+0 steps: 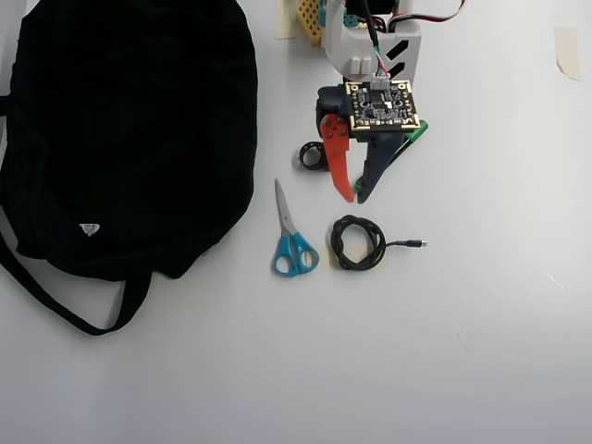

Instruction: Put the green marker into the black bag

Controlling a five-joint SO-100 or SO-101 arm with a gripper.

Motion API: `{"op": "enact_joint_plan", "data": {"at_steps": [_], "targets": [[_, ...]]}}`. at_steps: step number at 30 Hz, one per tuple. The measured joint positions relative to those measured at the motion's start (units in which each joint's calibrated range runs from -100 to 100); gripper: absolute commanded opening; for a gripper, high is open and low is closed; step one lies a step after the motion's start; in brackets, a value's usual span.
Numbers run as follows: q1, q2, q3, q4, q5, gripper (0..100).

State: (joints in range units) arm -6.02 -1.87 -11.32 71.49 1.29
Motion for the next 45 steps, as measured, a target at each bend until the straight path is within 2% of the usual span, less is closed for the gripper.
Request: {"op": "enact_joint_plan", "data": {"at_steps": [7, 11, 40, 42, 45], "targets": [[-1.32, 0.0, -0.94, 16.83, 0.0, 3], [-1.25, 0.0, -0.94, 21.64, 0.0, 3], [1.47, 0.0, -1.02, 22.93, 2.05, 3], [1.32, 0.0, -1.02, 23.79, 1.03, 3], [-0.96, 0.0, -1.02, 24.65, -3.61, 2]]}}
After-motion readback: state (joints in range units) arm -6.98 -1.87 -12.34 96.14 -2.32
